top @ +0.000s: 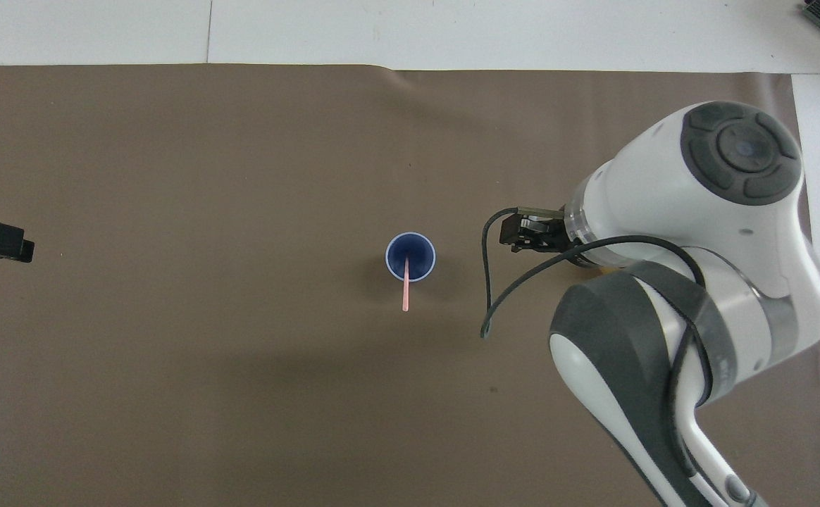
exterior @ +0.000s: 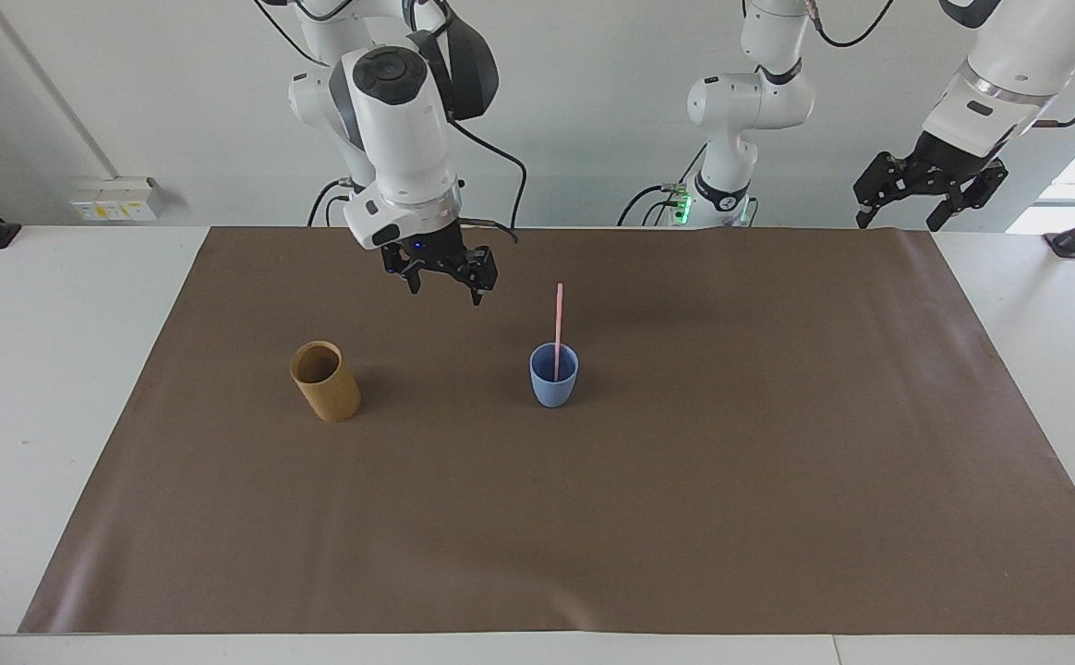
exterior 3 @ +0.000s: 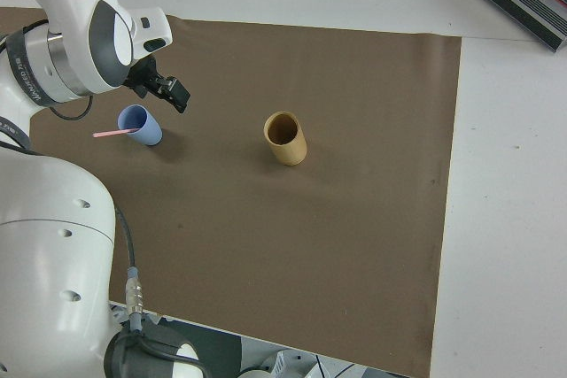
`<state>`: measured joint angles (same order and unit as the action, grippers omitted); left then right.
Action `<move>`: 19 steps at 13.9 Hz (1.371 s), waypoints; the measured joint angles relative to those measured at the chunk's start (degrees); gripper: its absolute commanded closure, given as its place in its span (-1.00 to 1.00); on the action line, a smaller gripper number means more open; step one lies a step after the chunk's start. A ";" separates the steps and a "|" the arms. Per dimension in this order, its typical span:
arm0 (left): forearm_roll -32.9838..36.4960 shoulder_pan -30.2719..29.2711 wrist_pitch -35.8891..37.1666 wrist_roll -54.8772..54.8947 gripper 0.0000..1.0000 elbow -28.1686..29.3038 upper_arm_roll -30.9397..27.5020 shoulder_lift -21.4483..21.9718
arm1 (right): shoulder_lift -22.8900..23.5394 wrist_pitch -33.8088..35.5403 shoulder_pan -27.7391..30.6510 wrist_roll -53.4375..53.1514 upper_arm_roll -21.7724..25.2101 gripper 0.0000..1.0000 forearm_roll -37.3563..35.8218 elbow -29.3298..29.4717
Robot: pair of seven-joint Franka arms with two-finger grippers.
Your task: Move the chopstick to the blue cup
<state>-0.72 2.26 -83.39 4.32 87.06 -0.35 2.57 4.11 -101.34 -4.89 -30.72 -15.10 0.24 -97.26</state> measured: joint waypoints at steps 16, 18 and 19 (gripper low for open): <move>0.00 0.00 0.01 0.00 -1.00 0.00 0.00 0.00 | -7.21 7.58 9.91 20.66 1.47 -1.00 -0.03 3.62; 0.00 0.00 0.01 0.00 -1.00 0.00 0.00 0.00 | -6.73 8.76 7.59 22.46 5.79 -1.00 -0.03 4.16; 0.00 0.00 0.01 0.00 -1.00 0.00 0.00 0.00 | -6.42 9.91 4.91 22.81 9.58 -1.00 -0.03 4.34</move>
<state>-0.72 2.26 -83.37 4.32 87.06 -0.35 2.57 -2.31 -91.44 0.02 -7.92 -5.52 0.22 -92.92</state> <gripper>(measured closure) 0.000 0.000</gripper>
